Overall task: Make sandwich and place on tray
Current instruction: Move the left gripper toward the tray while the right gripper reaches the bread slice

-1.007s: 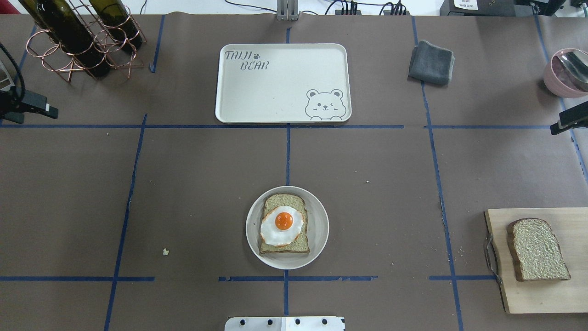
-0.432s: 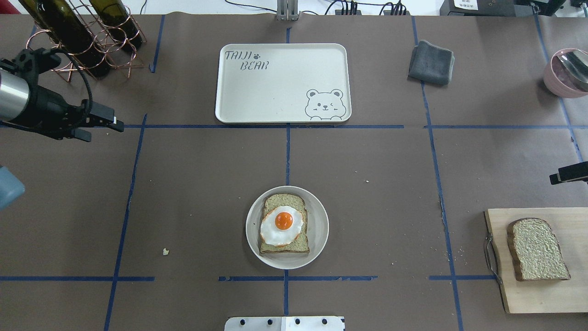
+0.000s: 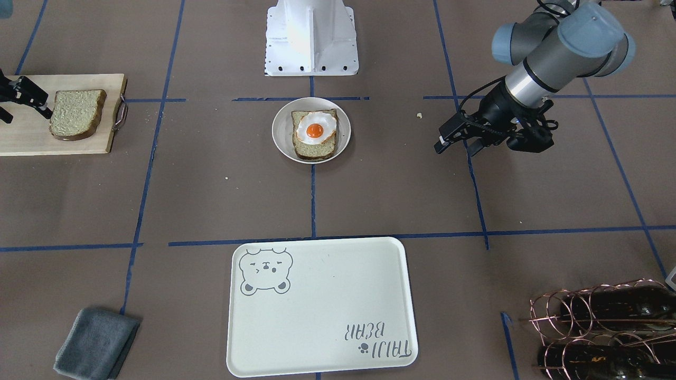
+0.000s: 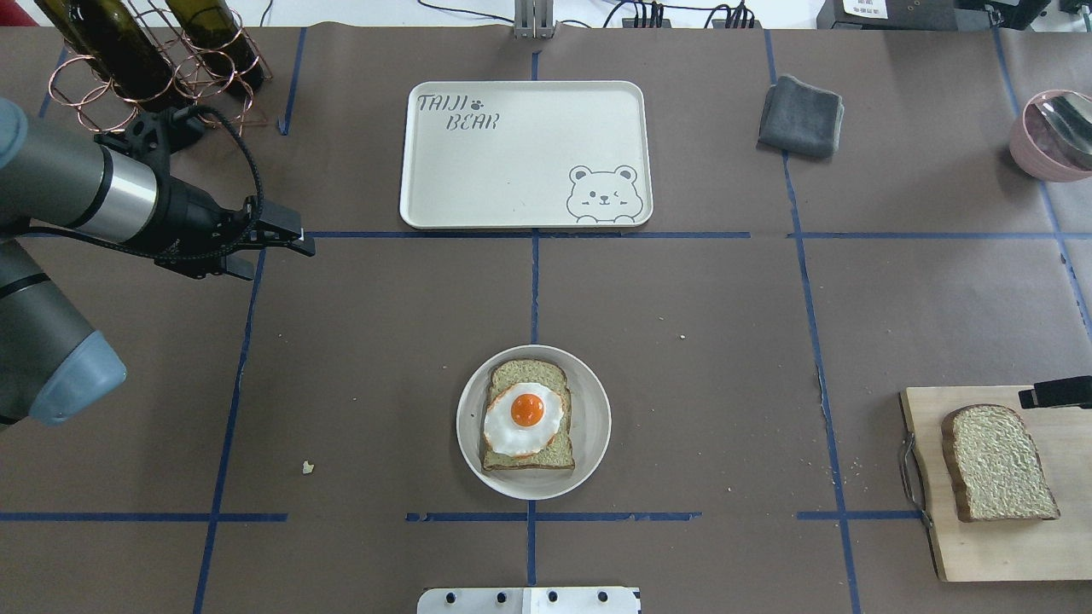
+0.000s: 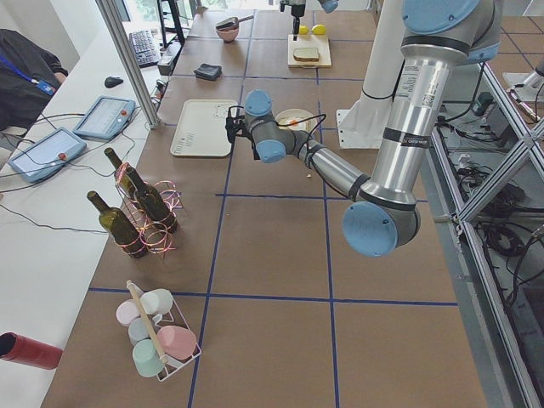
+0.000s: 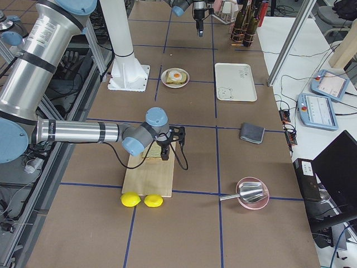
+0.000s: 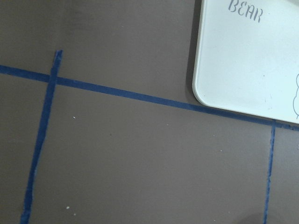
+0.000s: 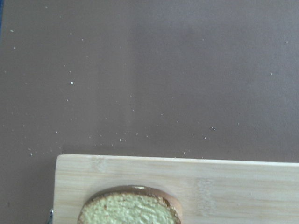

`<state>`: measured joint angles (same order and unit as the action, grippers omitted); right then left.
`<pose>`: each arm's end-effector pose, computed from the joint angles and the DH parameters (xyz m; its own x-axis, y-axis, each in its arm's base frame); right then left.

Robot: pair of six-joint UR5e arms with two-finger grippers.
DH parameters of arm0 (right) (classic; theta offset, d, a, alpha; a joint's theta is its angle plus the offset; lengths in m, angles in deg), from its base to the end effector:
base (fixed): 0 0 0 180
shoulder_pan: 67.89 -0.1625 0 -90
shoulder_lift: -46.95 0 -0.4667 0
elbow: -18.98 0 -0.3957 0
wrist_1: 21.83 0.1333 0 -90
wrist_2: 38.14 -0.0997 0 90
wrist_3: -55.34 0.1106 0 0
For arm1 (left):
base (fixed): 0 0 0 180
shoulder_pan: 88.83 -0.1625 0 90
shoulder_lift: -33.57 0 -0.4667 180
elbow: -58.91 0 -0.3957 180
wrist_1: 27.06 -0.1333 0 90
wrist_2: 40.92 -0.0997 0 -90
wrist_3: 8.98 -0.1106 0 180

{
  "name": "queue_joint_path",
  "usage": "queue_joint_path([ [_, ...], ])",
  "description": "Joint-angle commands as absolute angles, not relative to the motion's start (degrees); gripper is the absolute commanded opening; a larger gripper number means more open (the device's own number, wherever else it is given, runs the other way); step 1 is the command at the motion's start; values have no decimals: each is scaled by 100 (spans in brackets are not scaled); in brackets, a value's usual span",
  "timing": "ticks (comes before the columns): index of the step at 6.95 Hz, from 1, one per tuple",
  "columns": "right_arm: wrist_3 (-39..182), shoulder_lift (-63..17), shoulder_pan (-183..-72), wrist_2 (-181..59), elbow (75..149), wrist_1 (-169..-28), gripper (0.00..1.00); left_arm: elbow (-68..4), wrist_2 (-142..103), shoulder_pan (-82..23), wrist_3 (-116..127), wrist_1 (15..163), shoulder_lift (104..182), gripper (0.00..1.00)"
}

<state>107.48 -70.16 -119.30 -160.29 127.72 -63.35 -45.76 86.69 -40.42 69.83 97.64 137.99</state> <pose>-0.1385 -0.2930 0.6429 0.6515 -0.0166 0.7584 -0.0609 0.9954 0.0741 0.3389 -0.4809 0.3714 0.3320 -0.1425 -0.9324 0.1678 0.9817 -0.0903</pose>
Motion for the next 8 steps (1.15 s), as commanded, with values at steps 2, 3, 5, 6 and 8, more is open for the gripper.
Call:
queue_joint_path([
  [2, 11405, -7372, -10974, -15442, 12612, -5577, 96, -4577, 8643, -4119, 7126, 9757, 13921, 100],
  [3, 11449, -7364, -10895, -15433, 12551, -5567, 87, -4577, 8643, -4119, 7126, 9757, 13921, 100],
  [5, 11441, -7364, -10859, -15477, 12462, -5567, 70, -4577, 8643, -4119, 7126, 9757, 13921, 100],
  [6, 11441, -7347, -10824, -15477, 12401, -5567, 67, -4577, 8643, -4119, 7126, 9757, 13921, 100],
  [8, 11441, -7320, -10771, -15495, 12339, -5567, 60, -4577, 8643, -4119, 7126, 9757, 13912, 100],
])
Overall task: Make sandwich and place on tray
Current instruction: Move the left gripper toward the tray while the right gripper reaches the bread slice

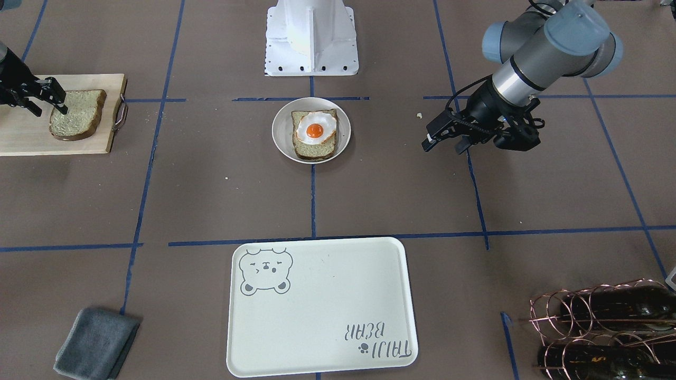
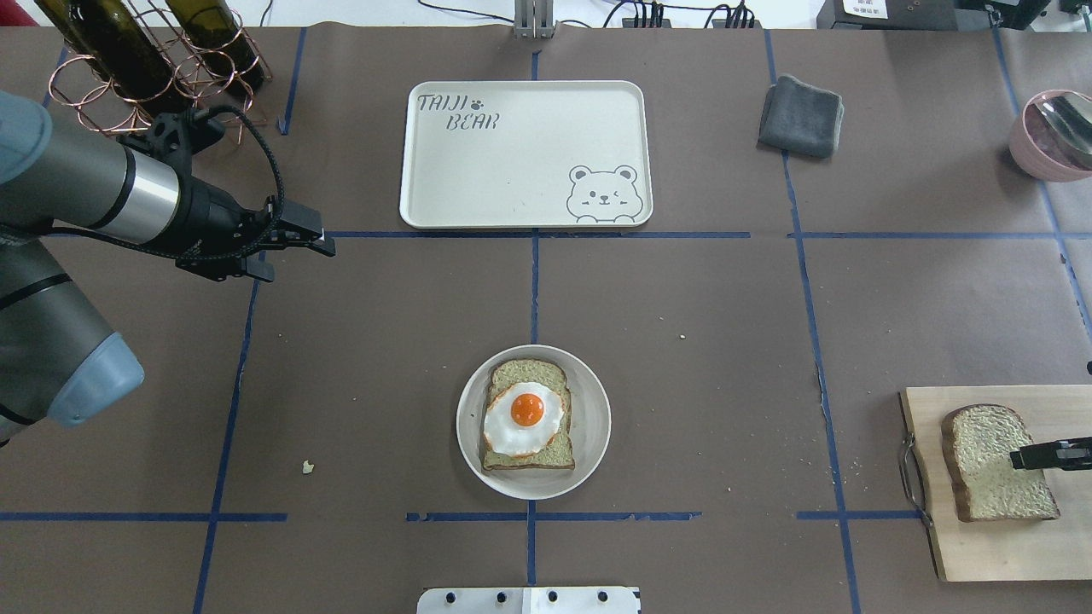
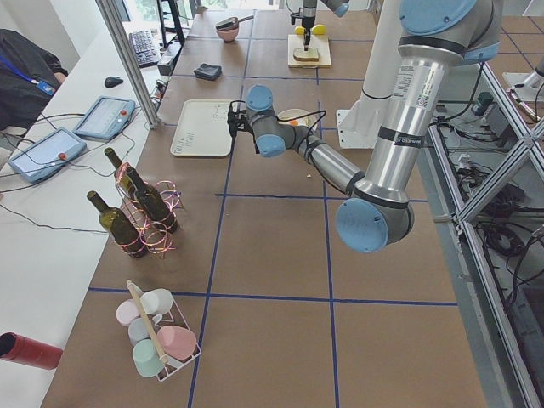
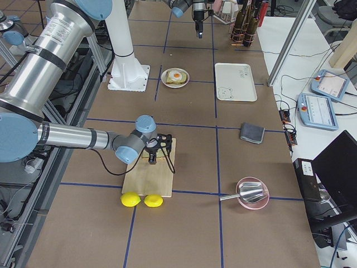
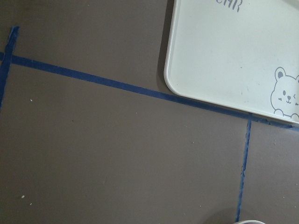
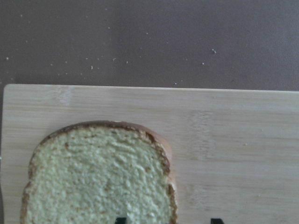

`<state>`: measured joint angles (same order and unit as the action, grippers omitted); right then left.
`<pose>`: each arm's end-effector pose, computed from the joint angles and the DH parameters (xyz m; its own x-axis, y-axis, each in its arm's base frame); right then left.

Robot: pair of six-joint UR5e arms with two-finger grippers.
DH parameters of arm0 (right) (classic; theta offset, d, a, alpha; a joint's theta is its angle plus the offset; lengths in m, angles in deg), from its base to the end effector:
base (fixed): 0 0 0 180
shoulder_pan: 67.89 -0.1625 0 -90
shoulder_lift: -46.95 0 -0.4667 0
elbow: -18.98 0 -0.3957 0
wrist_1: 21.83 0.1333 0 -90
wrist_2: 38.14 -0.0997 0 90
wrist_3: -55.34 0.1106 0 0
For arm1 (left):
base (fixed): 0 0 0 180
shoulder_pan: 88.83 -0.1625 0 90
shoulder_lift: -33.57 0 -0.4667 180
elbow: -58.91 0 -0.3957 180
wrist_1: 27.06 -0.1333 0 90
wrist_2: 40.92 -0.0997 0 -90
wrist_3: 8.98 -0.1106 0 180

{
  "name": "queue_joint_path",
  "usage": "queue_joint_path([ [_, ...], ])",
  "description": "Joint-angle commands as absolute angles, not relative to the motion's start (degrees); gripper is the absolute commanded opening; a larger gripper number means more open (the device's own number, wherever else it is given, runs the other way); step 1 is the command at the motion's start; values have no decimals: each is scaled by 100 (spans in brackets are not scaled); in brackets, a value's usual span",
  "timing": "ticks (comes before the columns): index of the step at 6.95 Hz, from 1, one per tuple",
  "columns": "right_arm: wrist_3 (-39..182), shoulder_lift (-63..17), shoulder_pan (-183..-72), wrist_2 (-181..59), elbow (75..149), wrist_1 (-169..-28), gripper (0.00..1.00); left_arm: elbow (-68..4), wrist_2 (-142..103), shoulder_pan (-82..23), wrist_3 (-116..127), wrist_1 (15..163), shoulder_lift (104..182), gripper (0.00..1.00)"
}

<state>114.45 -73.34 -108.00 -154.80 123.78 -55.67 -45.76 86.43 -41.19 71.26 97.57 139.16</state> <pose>-0.1648 -0.2482 0.6812 0.6786 -0.0283 0.7340 -0.0044 0.9991 0.0425 0.3480 -0.4799 0.3597 0.3186 -0.1494 -0.9360 0.1656 0.9811 -0.1002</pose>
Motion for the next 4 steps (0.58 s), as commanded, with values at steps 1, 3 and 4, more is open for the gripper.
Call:
queue_joint_path([
  [1, 11441, -7320, -10753, -15503, 12330, -5567, 46, -4585, 8643, -4119, 7126, 9757, 13912, 100],
  [3, 11441, -7320, -10744, -15503, 12321, -5567, 11, -4612, 8643, -4119, 7126, 9757, 13912, 100],
  [4, 11441, -7320, -10744, -15512, 12321, -5558, 0, -4620, 8643, -4110, 7126, 9757, 13912, 100],
])
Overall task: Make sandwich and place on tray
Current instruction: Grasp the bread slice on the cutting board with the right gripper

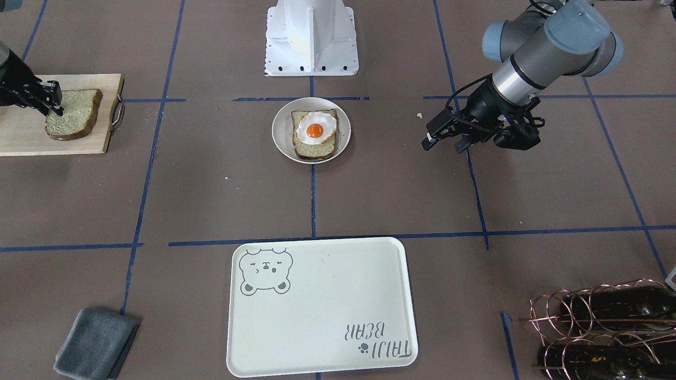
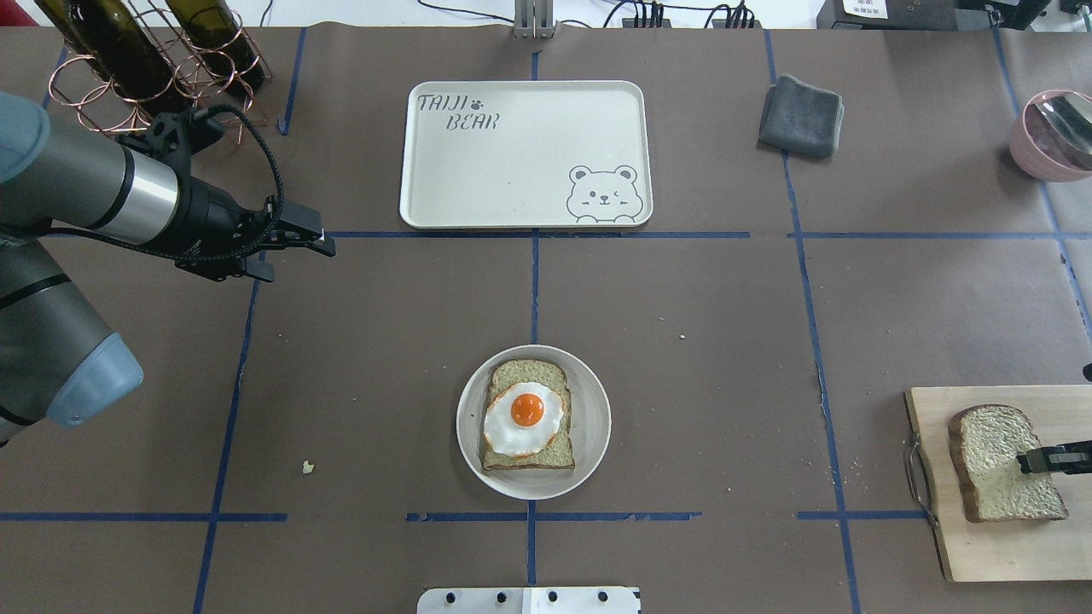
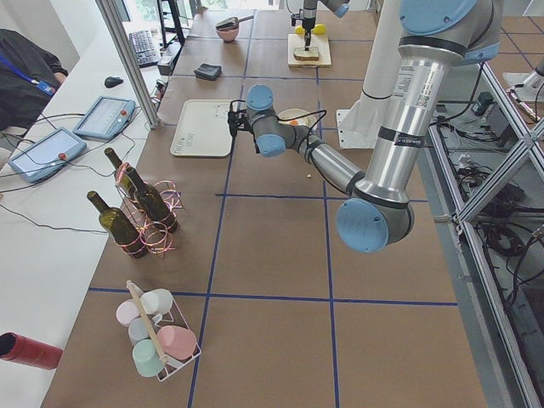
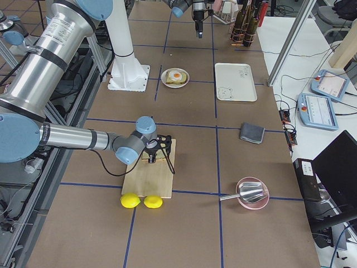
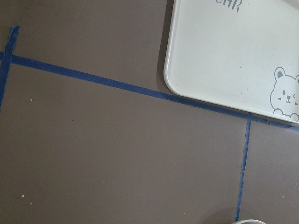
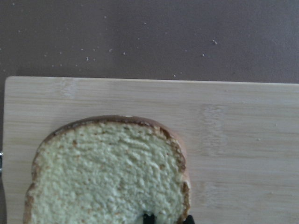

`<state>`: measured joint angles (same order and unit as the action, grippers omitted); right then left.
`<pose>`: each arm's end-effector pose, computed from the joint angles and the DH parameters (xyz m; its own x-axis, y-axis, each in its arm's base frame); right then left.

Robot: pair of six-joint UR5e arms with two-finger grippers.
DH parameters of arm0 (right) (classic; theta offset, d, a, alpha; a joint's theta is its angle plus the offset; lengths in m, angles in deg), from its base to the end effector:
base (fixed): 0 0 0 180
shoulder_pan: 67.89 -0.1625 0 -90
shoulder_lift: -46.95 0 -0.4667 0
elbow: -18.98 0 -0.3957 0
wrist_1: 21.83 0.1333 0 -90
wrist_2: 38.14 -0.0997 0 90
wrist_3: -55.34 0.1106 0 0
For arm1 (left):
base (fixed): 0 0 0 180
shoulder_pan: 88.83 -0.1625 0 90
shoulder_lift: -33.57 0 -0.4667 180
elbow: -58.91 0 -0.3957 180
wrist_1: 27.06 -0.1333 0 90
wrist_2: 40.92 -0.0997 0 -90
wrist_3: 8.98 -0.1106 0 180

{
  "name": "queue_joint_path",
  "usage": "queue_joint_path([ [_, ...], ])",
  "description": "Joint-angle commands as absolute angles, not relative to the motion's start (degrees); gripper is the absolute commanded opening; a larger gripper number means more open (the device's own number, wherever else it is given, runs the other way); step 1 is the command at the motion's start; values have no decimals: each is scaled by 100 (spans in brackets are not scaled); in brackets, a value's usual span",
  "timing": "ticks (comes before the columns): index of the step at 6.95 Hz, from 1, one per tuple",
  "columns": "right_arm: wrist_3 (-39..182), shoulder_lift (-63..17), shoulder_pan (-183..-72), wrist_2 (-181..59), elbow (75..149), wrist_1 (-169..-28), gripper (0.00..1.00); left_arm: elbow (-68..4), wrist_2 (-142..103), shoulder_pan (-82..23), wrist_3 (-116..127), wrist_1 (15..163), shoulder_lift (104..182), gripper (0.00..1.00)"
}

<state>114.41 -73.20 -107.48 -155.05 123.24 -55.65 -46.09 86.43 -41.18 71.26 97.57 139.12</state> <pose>-0.1673 -0.2464 0.6852 0.6804 -0.0321 0.7321 0.0081 0.9993 0.0362 0.3469 -0.4788 0.3574 0.3154 -0.1460 -0.9377 0.1655 0.9814 -0.0971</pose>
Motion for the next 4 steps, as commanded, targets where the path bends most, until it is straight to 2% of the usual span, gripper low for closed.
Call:
queue_joint_path([
  [1, 11432, -7311, -10744, -15521, 12339, -5549, 0, -4629, 8643, -4102, 7126, 9757, 13904, 100],
  [4, 11441, -7311, -10805, -15617, 12444, -5113, 0, -4629, 8617, -4101, 7126, 9757, 13904, 100],
])
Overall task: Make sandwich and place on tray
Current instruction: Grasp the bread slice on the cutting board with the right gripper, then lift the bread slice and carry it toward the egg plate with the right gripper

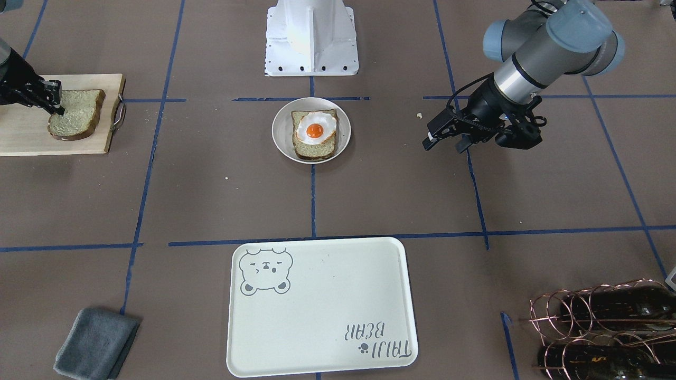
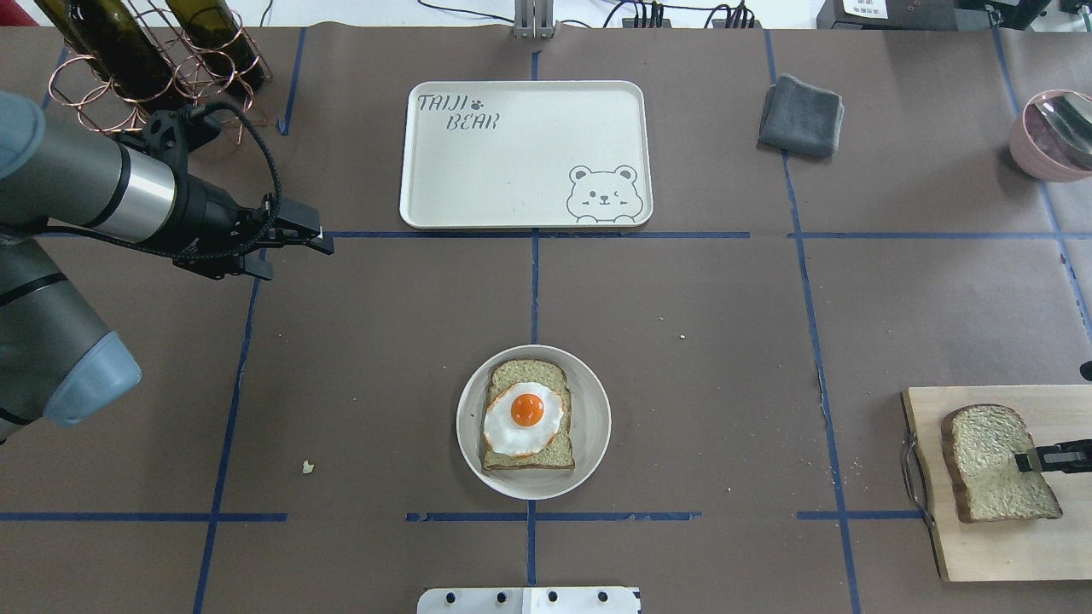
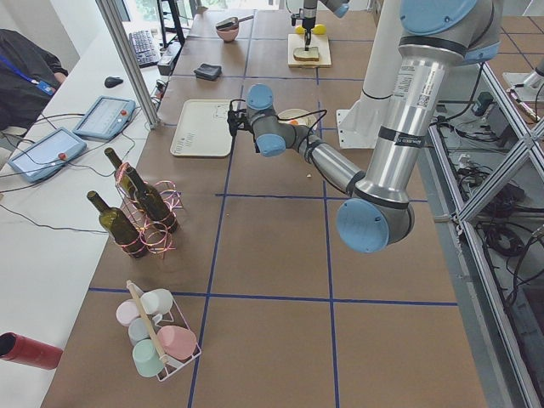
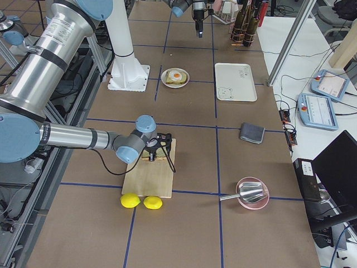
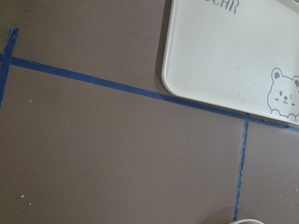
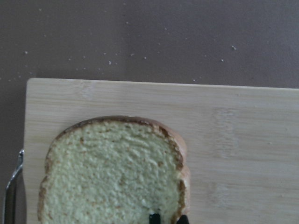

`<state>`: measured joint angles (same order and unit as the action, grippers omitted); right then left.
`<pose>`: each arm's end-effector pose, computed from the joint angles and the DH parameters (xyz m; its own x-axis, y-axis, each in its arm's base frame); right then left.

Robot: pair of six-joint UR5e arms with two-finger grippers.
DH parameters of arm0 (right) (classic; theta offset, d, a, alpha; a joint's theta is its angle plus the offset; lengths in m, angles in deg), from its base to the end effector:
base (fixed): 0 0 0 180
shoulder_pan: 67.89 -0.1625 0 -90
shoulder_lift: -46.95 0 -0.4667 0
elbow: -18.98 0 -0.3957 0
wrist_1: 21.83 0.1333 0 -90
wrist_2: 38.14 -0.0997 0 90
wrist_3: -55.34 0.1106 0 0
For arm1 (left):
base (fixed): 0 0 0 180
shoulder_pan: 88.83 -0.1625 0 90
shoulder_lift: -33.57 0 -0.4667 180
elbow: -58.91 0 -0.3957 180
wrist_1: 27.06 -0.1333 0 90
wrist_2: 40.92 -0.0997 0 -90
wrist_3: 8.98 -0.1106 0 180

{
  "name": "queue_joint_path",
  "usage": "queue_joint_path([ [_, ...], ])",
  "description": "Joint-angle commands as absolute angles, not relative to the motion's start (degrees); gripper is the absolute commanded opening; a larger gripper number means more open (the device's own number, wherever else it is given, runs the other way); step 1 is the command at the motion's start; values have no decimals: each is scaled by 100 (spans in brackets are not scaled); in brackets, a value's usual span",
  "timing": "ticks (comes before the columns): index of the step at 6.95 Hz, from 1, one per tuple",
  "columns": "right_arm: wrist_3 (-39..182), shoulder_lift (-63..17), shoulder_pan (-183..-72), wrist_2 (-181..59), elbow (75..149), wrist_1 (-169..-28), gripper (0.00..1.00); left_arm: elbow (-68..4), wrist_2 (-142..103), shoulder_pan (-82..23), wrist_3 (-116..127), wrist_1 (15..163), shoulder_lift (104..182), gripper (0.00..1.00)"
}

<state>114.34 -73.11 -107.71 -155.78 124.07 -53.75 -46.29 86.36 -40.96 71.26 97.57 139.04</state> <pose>-0.1689 -0.2476 0.6720 0.6474 -0.0543 0.7602 0.0112 0.9980 0.0617 0.3442 -0.4794 0.3566 0.3137 -0.1457 -0.9383 0.1702 0.9808 -0.0954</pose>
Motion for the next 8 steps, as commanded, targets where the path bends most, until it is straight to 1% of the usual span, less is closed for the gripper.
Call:
queue_joint_path([
  [1, 11441, -7311, -11015, -15835, 12566, -4988, 0, -4629, 8617, -4101, 7126, 9748, 13904, 100],
  [2, 11449, -7242, -11417, -16273, 12715, -4987, 0, -4629, 8617, -4101, 7126, 9748, 13904, 100],
  [4, 11658, -6866, -11623, -16627, 12918, -4978, 0, -4621, 8617, -4101, 7126, 9748, 13895, 100],
  [6, 12587, -6059, -11650, -16769, 13006, -4978, 0, -4585, 8617, -4101, 7126, 9748, 13895, 100],
  [8, 13677, -5023, -11632, -16778, 12990, -4978, 0, -4594, 8617, -4093, 7126, 9739, 13877, 100],
])
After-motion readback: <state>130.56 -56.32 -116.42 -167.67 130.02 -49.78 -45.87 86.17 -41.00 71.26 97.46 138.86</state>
